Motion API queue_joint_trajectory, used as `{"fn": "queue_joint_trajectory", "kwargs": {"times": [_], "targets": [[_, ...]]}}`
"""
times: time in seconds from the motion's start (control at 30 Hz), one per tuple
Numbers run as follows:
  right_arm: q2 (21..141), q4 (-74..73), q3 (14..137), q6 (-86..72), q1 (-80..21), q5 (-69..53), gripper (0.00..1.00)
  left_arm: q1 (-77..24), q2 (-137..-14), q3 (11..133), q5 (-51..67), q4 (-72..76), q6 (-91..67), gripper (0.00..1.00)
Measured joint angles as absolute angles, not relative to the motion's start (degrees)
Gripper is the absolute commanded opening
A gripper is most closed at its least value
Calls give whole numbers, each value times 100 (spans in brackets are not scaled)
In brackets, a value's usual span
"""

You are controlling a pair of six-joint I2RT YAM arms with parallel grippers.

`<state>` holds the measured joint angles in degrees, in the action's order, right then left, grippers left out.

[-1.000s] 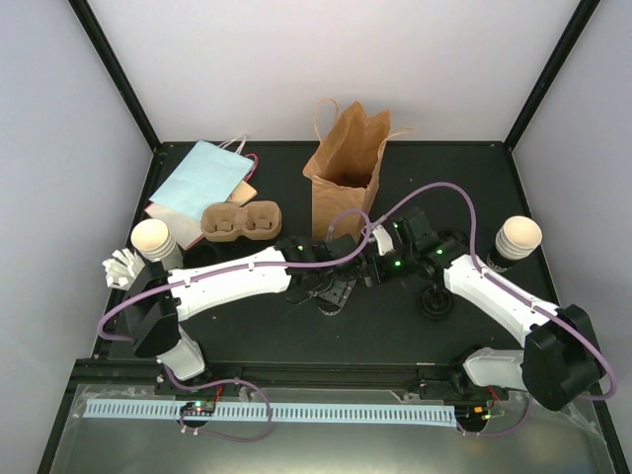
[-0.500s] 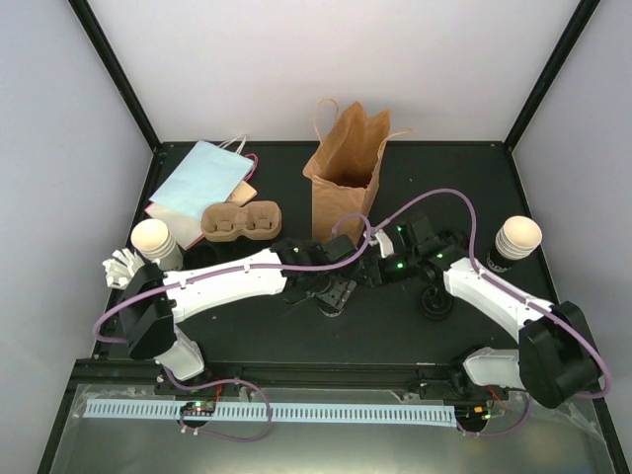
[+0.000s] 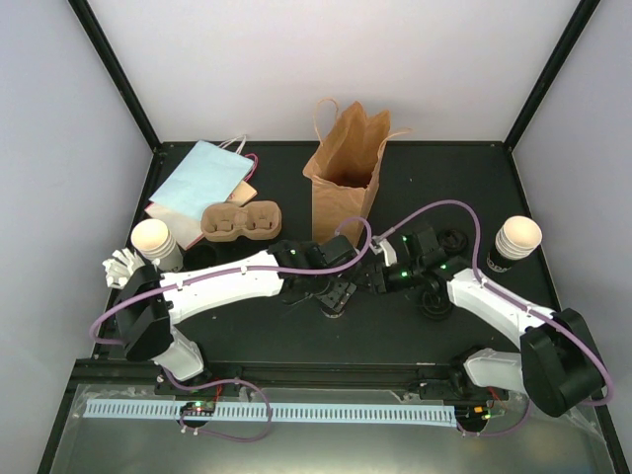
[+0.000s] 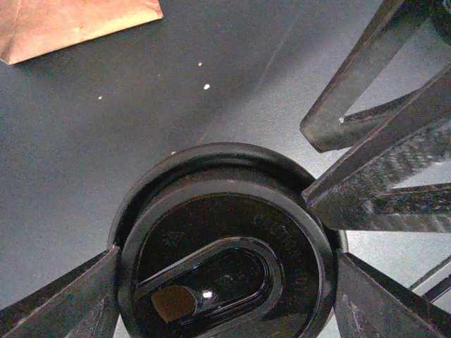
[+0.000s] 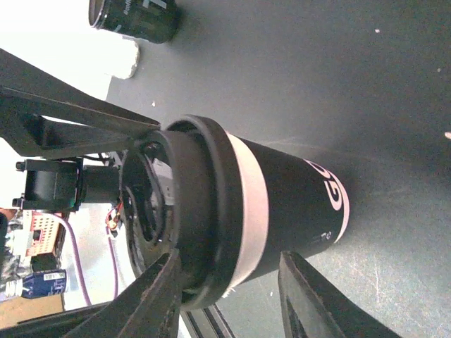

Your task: Pack the takeout coffee

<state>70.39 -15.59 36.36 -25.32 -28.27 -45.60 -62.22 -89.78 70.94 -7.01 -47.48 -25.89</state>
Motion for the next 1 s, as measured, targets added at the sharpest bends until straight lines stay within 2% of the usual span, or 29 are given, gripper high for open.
{"fn": "queue_joint_trajectory", "kwargs": {"times": [0.63, 1.0], "targets": [[7137, -1310, 3395, -2628, -2799, -4541, 33, -6219, -8978, 6982, -679, -4611, -2416, 80], [7382, -1273, 3395, -2628, -2685, -4713, 34, -6219, -8895, 6735, -681, -4296, -2399, 80]]}}
